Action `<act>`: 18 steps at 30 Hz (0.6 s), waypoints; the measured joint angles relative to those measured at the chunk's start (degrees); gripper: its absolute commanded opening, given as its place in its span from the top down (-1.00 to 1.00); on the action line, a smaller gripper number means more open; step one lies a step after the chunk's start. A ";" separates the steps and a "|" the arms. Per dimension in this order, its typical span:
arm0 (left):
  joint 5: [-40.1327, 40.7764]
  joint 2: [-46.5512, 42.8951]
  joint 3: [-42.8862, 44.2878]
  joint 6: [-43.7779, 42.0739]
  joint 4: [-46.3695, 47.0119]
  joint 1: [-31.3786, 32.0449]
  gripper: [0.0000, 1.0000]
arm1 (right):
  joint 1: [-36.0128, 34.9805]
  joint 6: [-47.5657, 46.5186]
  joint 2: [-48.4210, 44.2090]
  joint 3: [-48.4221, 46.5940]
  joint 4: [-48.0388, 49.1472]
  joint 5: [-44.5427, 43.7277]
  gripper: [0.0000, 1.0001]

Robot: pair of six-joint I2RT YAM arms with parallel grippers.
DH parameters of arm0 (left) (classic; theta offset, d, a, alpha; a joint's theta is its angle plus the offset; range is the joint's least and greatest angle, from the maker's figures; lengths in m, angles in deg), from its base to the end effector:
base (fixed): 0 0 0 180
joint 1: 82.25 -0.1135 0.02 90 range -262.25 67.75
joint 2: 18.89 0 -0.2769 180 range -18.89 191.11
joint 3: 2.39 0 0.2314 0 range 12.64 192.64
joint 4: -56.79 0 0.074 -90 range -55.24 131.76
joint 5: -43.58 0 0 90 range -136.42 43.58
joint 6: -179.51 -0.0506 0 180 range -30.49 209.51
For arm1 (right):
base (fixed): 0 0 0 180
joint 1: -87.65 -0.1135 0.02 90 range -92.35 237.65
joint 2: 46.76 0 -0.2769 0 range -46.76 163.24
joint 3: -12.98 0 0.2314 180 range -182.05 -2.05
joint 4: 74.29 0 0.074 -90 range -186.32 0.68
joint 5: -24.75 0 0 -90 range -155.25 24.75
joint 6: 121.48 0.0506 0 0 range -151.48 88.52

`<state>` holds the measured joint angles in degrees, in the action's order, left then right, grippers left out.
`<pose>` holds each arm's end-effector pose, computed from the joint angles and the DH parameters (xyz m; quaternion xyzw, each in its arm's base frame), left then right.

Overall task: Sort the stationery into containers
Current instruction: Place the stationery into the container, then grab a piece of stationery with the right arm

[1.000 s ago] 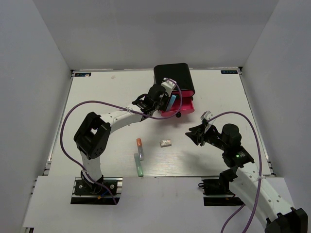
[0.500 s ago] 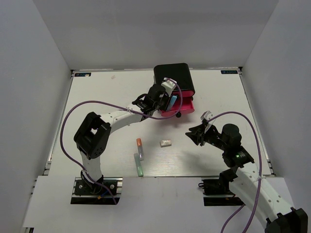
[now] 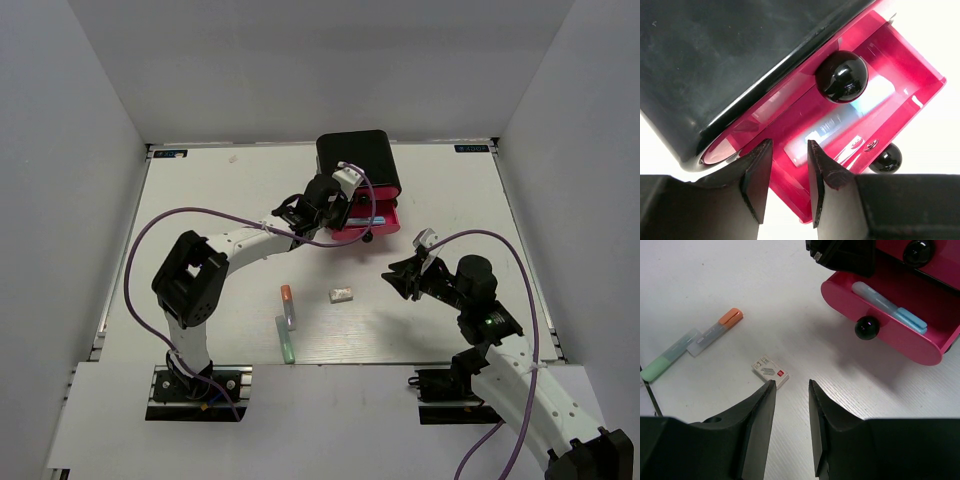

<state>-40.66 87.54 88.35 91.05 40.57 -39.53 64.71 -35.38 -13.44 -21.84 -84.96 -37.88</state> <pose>0.3169 -0.2857 0.2508 0.2842 0.8259 -0.1420 0.4657 0.1174 0.0750 0.2527 -0.3209 0.6840 0.2818 0.5914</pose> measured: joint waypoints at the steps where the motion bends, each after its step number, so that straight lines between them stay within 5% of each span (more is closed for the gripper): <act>1: -0.04 -0.02 0.00 0.00 0.02 0.00 0.10 | 0.00 -0.07 -0.02 0.00 0.00 -0.02 0.22; 12: -0.24 -10.95 -3.54 1.38 0.74 0.70 0.08 | 0.00 -7.61 -0.26 0.00 -0.42 4.20 0.06; 15: 0.55 -19.69 -6.80 4.24 0.52 0.98 -0.02 | -0.11 -12.00 1.53 -0.04 -0.42 7.98 0.35; 18: 3.04 -28.72 -9.62 10.43 -2.86 1.11 -0.08 | -1.77 -14.45 9.42 -3.39 -2.95 11.30 0.38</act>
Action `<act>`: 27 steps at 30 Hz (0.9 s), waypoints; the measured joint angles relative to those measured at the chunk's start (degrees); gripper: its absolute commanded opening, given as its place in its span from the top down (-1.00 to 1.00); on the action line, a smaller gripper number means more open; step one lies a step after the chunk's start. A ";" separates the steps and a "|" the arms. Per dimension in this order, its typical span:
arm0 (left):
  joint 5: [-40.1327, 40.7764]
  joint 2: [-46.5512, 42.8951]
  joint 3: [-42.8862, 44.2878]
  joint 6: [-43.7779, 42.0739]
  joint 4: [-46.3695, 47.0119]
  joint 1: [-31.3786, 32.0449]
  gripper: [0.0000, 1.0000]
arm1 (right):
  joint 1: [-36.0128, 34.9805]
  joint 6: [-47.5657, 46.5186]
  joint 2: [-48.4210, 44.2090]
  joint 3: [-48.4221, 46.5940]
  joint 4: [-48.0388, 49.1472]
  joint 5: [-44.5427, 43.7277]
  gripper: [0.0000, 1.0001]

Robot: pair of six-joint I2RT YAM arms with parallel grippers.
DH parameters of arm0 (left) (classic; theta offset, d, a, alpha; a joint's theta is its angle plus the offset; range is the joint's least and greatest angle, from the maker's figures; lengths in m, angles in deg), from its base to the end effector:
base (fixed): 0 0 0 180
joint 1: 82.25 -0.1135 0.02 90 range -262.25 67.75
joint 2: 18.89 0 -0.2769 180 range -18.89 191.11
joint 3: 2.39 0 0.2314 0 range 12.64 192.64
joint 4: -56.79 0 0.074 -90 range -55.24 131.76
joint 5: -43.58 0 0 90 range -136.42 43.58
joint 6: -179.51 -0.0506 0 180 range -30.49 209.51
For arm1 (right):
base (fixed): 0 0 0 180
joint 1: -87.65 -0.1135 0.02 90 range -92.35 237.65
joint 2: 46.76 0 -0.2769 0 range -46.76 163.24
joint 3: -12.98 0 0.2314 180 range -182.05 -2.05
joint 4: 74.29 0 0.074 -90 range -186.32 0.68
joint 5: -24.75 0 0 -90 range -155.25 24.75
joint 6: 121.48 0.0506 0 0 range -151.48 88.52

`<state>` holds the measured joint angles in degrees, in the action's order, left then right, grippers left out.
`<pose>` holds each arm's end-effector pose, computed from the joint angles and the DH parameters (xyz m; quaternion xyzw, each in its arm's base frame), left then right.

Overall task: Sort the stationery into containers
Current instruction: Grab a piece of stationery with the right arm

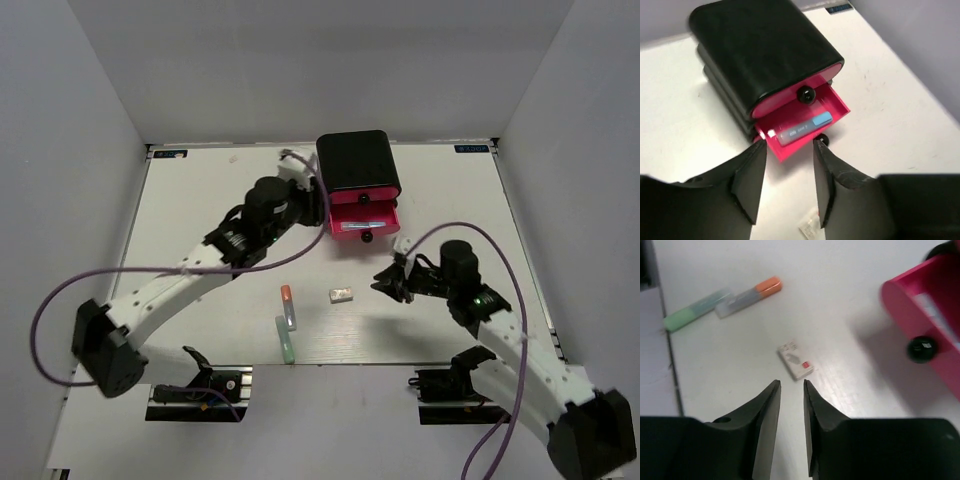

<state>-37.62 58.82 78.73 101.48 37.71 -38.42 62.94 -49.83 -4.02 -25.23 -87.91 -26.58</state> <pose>0.2300 -0.2101 0.3643 0.1735 0.7768 -0.2278 0.5609 0.1277 0.0936 0.2478 -0.4611 0.6395 0.2984 0.5379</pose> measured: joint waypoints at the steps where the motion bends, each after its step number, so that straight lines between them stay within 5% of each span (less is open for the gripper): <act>1: 1.22 -2.93 -0.85 2.71 -2.08 -0.09 -0.13 | -1.20 -0.39 4.22 -2.56 -1.90 0.55 0.36; 9: 8.96 -22.95 -16.09 24.28 -19.96 -0.87 -0.58 | -14.80 2.01 30.40 -22.01 -7.10 -3.65 0.21; 16: 12.44 -37.20 -21.22 39.26 -34.03 -0.74 -0.63 | -24.90 16.26 49.27 -35.74 -8.04 -11.74 -0.13; 22: 13.66 -40.41 -20.41 43.34 -43.93 -0.59 -0.63 | -30.03 24.87 56.46 -37.59 -9.03 -16.85 -0.41; 27: 14.25 -42.91 -19.41 45.20 -50.05 -0.59 -0.63 | -32.17 29.07 61.77 -41.20 -9.49 -21.68 -0.47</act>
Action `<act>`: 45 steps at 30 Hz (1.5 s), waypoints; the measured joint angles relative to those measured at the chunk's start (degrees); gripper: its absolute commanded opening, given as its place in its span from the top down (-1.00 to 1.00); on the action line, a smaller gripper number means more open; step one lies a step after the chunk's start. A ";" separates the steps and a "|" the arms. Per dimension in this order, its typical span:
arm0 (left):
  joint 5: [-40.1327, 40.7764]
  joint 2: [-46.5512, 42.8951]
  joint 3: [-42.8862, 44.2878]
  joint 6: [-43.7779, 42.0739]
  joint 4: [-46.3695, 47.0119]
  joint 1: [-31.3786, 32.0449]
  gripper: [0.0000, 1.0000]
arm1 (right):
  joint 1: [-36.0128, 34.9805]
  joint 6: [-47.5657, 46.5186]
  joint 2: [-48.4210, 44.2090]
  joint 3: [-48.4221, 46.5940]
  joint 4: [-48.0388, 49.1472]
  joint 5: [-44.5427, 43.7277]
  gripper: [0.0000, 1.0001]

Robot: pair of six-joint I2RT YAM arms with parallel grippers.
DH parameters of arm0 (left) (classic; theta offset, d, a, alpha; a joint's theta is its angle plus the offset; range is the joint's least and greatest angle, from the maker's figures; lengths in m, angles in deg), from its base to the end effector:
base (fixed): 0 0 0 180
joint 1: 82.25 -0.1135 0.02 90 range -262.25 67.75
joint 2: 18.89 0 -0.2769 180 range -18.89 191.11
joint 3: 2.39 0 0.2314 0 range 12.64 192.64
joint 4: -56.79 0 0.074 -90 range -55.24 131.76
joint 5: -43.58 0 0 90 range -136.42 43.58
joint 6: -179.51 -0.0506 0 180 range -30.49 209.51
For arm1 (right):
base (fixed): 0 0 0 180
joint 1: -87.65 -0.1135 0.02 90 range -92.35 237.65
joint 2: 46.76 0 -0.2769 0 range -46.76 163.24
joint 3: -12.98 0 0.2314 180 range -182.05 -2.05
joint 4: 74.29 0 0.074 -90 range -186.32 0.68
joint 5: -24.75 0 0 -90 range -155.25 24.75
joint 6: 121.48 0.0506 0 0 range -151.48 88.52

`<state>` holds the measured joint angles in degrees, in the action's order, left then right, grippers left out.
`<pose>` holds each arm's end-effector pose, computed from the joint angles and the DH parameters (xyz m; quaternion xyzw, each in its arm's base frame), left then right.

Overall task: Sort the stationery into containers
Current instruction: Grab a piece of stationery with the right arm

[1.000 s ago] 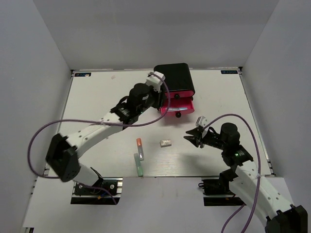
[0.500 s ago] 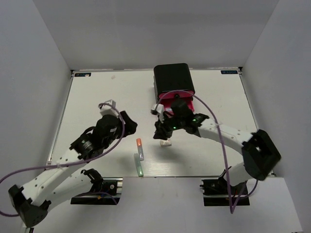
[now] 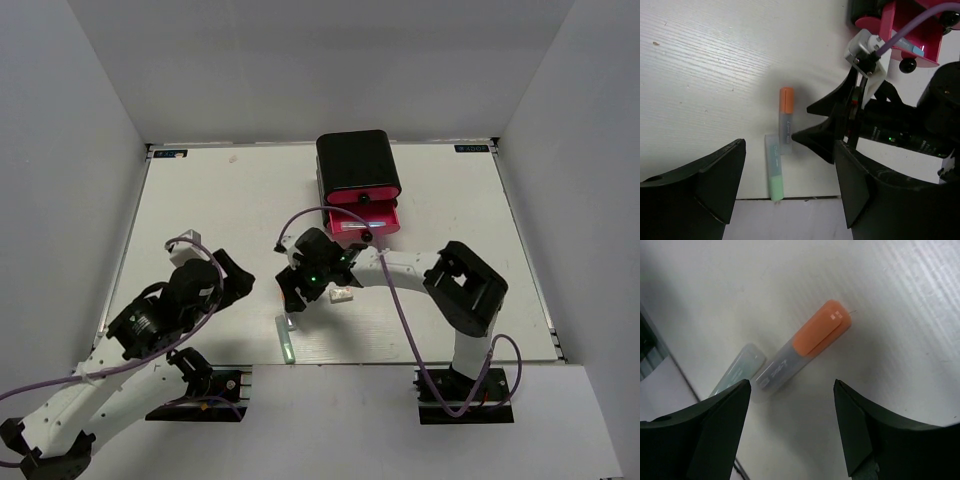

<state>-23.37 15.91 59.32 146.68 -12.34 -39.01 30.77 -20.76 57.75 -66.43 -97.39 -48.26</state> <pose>0.0779 -0.0460 0.2952 -0.1890 0.8795 -0.1880 0.3943 0.1955 0.3268 0.1922 -0.4107 0.8293 0.3110 0.2164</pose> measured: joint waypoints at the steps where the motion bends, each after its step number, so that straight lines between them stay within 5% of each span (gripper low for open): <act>1: -0.07 -0.90 0.00 0.35 -0.83 0.00 -0.63 | -0.37 0.85 0.83 -0.87 -0.09 -1.25 -0.47; 13: -0.68 -5.99 -0.31 3.98 -5.73 -0.02 -0.73 | -6.01 6.14 5.90 -6.23 -1.09 -16.68 -0.47; 28: -4.52 -1.09 -4.13 5.66 -6.36 -0.02 -0.87 | -7.61 3.04 3.89 -1.60 1.11 -28.30 0.42; 30: -5.57 -0.35 -5.09 5.79 -5.25 0.04 -0.87 | -7.21 2.05 3.63 -1.01 1.84 -28.52 0.68; 36: -10.36 7.80 -9.33 5.25 -0.31 0.11 -0.87 | -3.23 -3.61 3.32 -0.66 2.67 -25.51 1.00; 45: -14.80 18.69 -10.47 3.17 5.84 0.50 -0.87 | 6.73 -11.98 -5.75 -1.64 -0.37 -12.24 1.00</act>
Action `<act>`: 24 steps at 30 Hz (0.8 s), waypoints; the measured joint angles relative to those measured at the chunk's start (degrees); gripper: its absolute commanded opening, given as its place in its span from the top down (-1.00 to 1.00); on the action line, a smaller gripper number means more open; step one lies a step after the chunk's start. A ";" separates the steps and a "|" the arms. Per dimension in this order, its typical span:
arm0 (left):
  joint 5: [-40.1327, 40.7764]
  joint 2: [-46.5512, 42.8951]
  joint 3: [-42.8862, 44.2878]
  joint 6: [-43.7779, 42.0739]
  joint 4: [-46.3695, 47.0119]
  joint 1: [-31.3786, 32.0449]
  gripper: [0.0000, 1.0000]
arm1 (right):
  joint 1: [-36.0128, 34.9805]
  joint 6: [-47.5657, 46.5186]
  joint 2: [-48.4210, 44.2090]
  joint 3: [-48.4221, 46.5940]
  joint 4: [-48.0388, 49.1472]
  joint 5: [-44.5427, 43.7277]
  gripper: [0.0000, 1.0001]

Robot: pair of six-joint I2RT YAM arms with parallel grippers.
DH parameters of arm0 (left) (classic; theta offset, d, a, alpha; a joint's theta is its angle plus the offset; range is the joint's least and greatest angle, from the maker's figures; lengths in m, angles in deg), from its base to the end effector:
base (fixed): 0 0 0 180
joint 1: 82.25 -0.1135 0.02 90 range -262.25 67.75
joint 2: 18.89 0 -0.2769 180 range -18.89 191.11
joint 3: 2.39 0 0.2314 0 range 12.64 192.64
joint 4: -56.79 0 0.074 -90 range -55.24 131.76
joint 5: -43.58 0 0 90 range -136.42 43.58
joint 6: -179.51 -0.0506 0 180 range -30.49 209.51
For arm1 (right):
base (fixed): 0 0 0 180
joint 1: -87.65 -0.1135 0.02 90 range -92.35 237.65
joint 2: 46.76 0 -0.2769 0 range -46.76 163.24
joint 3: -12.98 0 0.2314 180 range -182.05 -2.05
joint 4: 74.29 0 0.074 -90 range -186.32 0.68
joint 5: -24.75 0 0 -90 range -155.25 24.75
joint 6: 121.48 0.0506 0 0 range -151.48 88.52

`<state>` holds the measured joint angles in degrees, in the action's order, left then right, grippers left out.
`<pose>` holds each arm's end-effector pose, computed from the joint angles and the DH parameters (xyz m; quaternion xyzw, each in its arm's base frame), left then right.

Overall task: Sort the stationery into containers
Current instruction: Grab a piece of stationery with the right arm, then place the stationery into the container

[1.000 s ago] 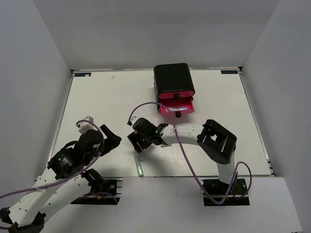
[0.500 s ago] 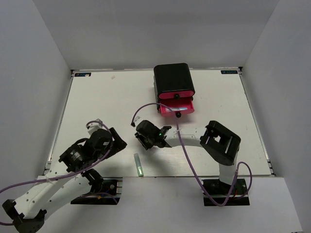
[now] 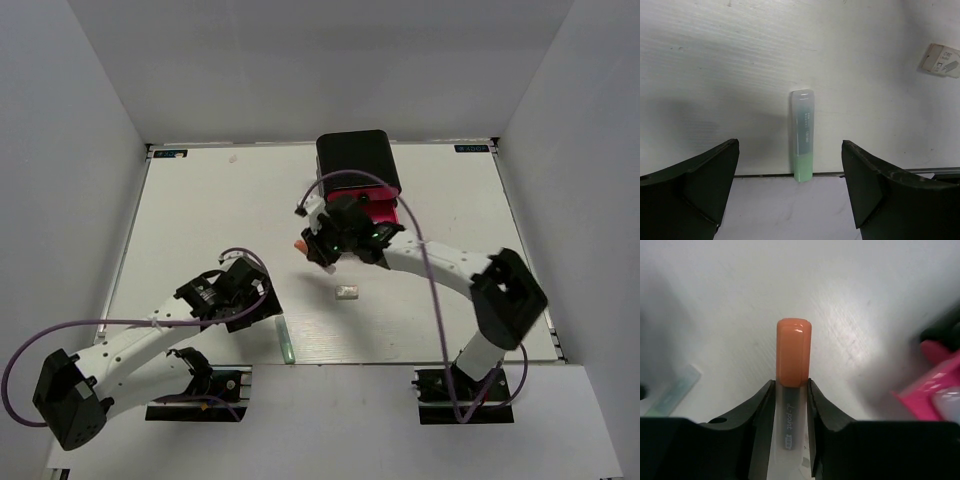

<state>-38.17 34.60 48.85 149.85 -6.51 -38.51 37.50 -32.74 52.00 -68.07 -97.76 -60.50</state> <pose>0.1046 -0.0900 0.2140 -0.1558 0.9624 -0.1233 0.1853 0.2379 0.2915 0.2349 -0.4101 0.8124 0.2052 0.3603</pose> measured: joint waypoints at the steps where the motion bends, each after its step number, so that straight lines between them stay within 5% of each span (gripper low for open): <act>1: -0.22 0.48 0.00 -0.28 0.55 0.00 -0.87 | 0.98 -1.40 -3.02 -0.02 0.39 2.23 1.00; 9: -1.46 6.21 -0.17 -0.90 3.58 0.63 -0.89 | 8.31 -13.90 -18.84 -1.11 2.64 17.88 1.00; 24: -2.10 14.21 -0.17 1.40 8.22 4.44 -0.91 | 26.01 -55.56 -13.99 -2.86 -8.26 32.79 1.00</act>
<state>-40.27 48.81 48.68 151.25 1.71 -34.07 63.51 -88.30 38.01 -70.93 -106.03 -27.71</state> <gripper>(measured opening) 0.939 0.334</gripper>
